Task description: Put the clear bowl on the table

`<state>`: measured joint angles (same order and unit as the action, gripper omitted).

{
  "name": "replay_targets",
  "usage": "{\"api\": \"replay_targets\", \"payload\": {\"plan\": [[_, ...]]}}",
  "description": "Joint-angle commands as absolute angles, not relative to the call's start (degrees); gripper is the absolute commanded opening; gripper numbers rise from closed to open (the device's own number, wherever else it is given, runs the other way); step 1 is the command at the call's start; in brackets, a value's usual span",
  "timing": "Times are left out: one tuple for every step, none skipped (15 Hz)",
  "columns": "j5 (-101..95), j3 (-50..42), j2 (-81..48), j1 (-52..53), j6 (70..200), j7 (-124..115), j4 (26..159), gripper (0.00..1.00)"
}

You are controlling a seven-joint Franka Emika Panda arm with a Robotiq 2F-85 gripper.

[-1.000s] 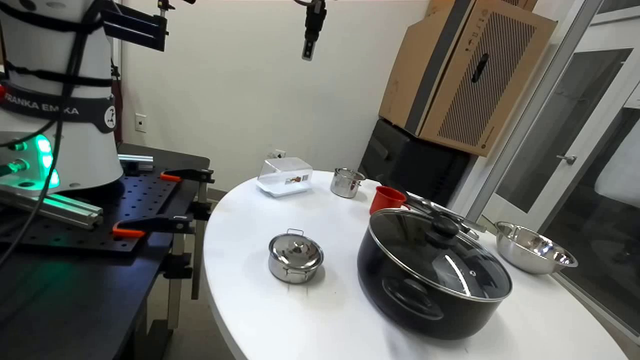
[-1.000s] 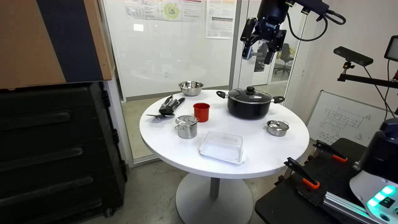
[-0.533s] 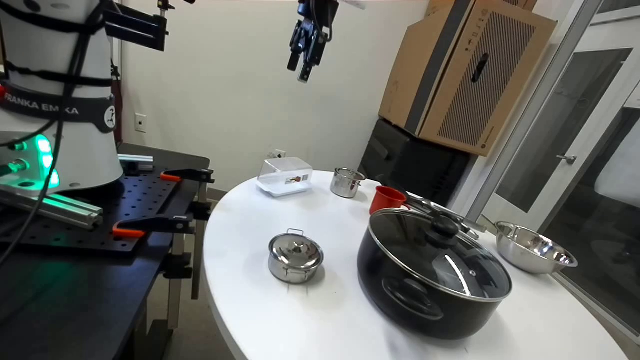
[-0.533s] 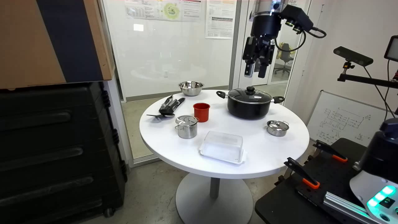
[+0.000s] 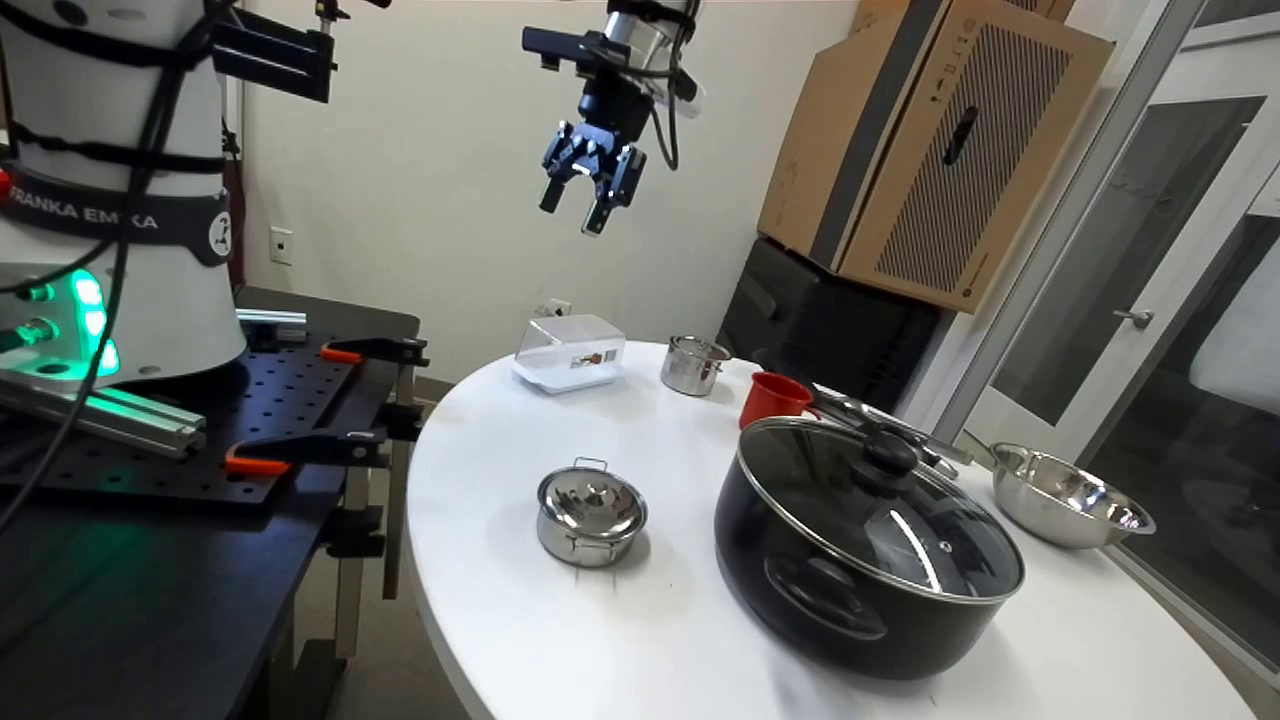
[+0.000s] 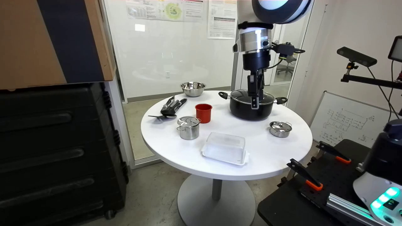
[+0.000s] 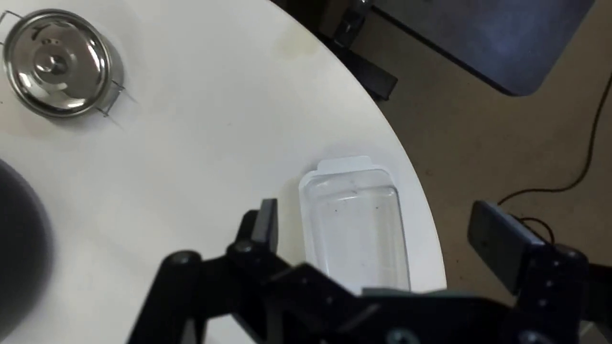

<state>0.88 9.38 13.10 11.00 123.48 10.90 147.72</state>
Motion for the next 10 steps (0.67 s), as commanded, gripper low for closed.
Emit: {"api": "replay_targets", "payload": {"plan": [[0.5, 9.2, 12.5, 11.2, 123.4, 10.9, 147.3, 1.00], [0.4, 9.2, 12.3, 11.2, 123.4, 11.0, 147.1, 1.00], [0.4, 9.2, 12.2, 11.2, 123.4, 11.1, 146.9, 1.00], [0.4, 9.2, 12.2, 11.2, 123.4, 11.2, 146.8, 1.00], [-0.1, 9.5, 12.4, 11.3, 123.5, 10.9, 147.3, 1.00], [-1.5, 10.1, 11.4, 11.5, 124.3, 10.7, 147.6, 1.00], [-2.7, 10.7, 10.4, 11.6, 125.8, 10.1, 148.0, 1.00], [-3.9, 11.2, 9.3, 11.8, 127.1, 9.6, 148.2, 1.00], [-5.6, 11.9, 7.6, 12.0, 129.2, 9.0, 148.4, 1.00], [-7.9, 12.6, 6.3, 12.0, 131.0, 8.1, 148.5, 1.00]]}}
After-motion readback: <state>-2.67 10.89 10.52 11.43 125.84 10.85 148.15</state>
